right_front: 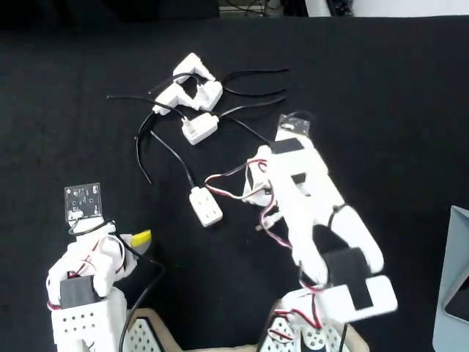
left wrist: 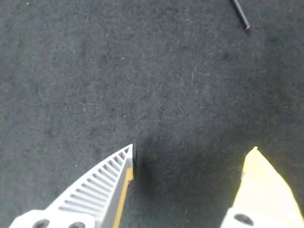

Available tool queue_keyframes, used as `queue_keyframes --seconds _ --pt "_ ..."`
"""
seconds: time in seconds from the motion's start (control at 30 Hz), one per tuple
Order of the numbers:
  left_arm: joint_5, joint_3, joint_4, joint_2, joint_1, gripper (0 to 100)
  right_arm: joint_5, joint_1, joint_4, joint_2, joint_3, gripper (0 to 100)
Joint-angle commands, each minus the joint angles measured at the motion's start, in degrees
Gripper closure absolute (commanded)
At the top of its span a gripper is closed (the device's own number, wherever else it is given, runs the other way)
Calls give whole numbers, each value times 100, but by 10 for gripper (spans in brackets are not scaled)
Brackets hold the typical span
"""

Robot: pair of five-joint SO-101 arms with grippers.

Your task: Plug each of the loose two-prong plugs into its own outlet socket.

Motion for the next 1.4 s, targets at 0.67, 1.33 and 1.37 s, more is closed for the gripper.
queue_keyframes --seconds 0.67,1.33,1.37 --pt "53 101 26 -18 22 646 404 62 -791 435 -295 986" --pt "53 101 26 -18 22 646 4396 26 -756 154 -875 790" --pt "53 101 26 -18 22 646 4334 9 -624 154 -927 790"
